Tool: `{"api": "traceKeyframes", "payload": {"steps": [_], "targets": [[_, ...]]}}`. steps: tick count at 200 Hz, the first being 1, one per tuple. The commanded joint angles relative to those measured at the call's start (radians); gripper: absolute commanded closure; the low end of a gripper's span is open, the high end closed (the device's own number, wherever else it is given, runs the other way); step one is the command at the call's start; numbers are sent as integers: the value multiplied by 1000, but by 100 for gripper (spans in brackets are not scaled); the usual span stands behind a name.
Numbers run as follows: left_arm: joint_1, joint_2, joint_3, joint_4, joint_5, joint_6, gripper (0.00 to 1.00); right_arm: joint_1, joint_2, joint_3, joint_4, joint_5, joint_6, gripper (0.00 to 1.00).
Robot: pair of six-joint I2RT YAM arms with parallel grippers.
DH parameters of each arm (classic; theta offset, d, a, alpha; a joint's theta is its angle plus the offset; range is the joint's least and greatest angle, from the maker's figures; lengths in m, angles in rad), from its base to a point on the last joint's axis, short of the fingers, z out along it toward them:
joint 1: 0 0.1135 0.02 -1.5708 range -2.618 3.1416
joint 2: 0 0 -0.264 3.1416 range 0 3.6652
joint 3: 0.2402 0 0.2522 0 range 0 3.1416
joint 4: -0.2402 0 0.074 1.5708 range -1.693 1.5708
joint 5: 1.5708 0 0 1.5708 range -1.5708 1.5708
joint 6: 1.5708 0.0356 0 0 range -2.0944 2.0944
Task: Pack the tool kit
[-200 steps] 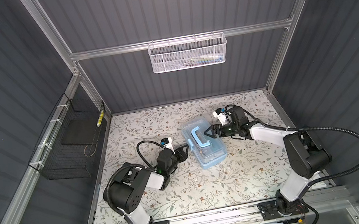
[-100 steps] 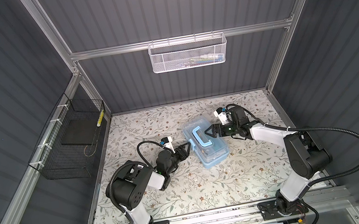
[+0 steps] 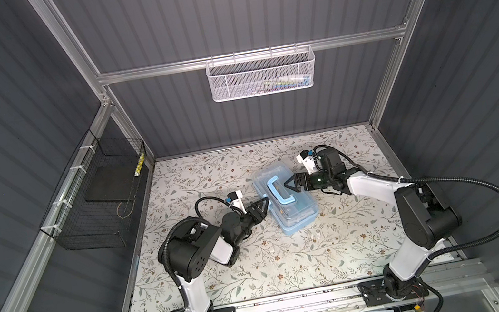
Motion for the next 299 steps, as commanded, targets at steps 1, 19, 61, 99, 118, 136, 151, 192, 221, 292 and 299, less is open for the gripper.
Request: {"api": "traceKeyframes", "payload": {"steps": [1,19,61,99,118,136,151,192,221,292,299], "targets": [[-40,-40,34,-156,46,45,42,30,8,-2,-89,-73,2,8],[-41,-79,44,-299,28,68,41,31,10,-2,-87,-71,2,8],[-43,-172,70,-563,-20,131,41,33,12,-2,-87,-71,2,8],[-40,-247,63,-686,-66,166,40,38,13,8,-122,-34,-22,8],[-40,-255,65,-696,-73,175,40,42,13,12,-136,-21,-31,8],[-41,-244,70,-677,-71,176,40,45,13,12,-138,-19,-31,8],[-41,-229,71,-640,-70,172,40,45,12,10,-137,-19,-31,8],[-40,-251,80,-673,-76,176,40,47,7,7,-139,-15,-31,8],[-41,-328,89,-791,-112,206,40,48,18,9,-135,-17,-29,8],[-44,-417,122,-941,-125,222,42,52,24,10,-127,-21,-26,8],[-46,-414,120,-940,-124,218,42,51,22,10,-127,-20,-26,8]]}}
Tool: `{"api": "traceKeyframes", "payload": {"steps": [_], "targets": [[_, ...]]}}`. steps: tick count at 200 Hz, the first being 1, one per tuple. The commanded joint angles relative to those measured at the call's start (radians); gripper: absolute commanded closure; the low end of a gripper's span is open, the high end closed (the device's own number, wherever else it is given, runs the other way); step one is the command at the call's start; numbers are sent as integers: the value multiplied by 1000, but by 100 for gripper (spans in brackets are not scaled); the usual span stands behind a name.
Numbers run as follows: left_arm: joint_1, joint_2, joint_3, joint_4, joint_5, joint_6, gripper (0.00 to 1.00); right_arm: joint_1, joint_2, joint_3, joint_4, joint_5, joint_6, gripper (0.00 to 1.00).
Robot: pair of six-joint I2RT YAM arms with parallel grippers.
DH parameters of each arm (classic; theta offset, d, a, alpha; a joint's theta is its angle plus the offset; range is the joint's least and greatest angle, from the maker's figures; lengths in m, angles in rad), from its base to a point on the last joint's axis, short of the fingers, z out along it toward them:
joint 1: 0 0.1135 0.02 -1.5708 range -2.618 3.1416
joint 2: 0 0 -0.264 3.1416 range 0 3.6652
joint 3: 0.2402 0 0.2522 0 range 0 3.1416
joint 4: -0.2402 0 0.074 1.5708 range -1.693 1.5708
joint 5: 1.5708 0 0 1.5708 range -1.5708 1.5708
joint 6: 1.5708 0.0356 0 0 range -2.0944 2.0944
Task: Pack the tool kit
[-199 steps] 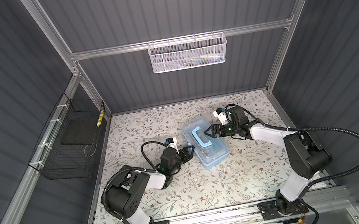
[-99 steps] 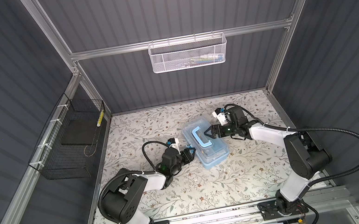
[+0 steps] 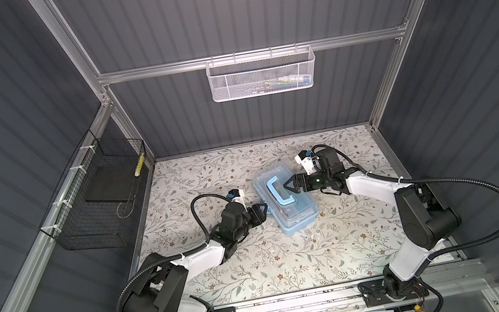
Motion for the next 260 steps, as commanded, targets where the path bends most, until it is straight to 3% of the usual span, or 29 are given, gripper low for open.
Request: {"api": "traceKeyframes", "payload": {"steps": [1,48,84,121,179,234,260], "targets": [[-6,2,16,-51,2,15,42,35,22,-6,-91,-55,12,8],[-11,9,11,-16,16,8,42,36,24,-4,-95,-53,11,8],[-30,47,29,42,44,3,51,36,22,-7,-93,-53,12,9],[-44,64,35,96,59,-1,66,35,23,-10,-93,-53,12,8],[-50,41,21,131,46,11,100,40,38,-16,-86,-44,14,9],[-58,118,24,208,72,-5,100,48,38,-18,-91,-41,14,9],[-48,5,13,68,-12,31,100,48,29,-26,-92,-37,11,8]]}}
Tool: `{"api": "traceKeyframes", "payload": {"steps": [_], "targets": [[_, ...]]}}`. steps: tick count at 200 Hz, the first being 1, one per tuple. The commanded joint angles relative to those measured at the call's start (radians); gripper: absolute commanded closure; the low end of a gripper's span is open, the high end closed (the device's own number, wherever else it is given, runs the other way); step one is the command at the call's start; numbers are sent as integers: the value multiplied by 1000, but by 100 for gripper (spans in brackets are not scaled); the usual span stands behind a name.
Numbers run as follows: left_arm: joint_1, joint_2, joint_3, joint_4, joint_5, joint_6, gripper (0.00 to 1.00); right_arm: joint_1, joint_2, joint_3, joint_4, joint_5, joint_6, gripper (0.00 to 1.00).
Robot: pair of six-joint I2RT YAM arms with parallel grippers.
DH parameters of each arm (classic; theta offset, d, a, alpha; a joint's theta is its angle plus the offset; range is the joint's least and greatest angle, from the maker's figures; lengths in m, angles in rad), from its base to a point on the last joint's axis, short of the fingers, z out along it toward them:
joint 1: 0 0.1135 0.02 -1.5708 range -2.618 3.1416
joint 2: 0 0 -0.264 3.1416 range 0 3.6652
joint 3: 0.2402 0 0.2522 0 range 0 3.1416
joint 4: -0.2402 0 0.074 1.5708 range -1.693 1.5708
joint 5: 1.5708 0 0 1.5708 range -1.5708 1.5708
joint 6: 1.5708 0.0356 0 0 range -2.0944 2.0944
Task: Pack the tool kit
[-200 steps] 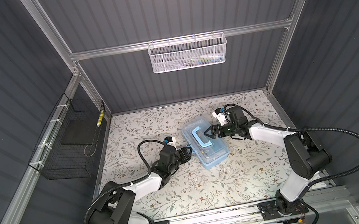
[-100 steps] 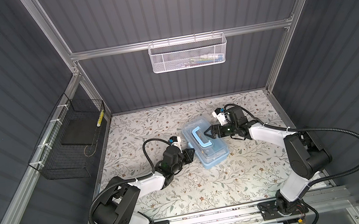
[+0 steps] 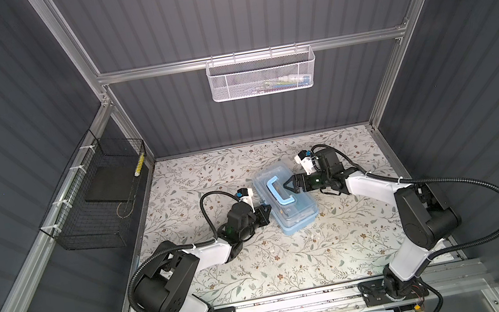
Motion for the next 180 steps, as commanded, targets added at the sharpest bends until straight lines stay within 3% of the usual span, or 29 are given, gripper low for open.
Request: {"api": "traceKeyframes", "payload": {"steps": [1,13,29,52,83,180], "targets": [[4,-102,5,-104,-65,35,100,41,27,-27,-92,-56,11,8],[6,-187,23,-217,-107,83,81,40,28,-27,-91,-58,12,8],[8,-293,49,-327,-157,136,72,42,34,-27,-85,-65,15,8],[10,-395,67,-428,-216,175,70,42,40,-25,-77,-69,21,8],[18,-374,22,-452,-232,166,100,43,42,-17,-78,-68,20,8],[23,-123,4,-232,-134,142,100,43,41,-10,-96,-71,8,8]]}}
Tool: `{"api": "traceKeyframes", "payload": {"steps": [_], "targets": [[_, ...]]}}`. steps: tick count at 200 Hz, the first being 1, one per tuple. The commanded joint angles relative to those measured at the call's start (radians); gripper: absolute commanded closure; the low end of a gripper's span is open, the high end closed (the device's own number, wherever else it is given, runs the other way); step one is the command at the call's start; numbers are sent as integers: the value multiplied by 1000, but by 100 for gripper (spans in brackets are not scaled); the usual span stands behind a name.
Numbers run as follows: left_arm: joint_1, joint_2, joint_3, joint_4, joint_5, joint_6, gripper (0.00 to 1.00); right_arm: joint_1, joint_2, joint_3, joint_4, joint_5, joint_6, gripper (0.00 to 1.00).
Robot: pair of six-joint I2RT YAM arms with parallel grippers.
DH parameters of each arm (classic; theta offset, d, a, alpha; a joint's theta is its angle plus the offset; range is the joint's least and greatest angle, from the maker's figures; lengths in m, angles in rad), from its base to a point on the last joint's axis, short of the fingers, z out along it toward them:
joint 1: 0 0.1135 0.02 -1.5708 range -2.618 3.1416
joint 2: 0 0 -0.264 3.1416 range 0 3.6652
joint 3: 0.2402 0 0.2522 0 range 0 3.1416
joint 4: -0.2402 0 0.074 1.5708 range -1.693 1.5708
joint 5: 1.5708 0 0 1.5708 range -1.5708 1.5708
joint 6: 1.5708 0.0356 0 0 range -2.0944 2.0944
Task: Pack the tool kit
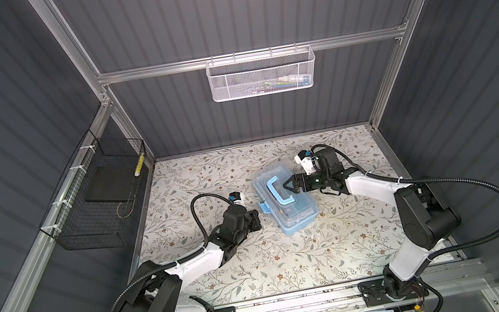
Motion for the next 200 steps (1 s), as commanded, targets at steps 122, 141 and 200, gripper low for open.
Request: {"api": "traceKeyframes", "payload": {"steps": [122,141,200], "targets": [[9,167,84,175,126,-3,100,42,41,-23,-85,-69,15,8],[9,198,100,201,157,-13,100,42,41,-28,-81,-69,18,8],[8,176,95,222,173,-31,100,41,51,-40,-67,-76,25,8]]}}
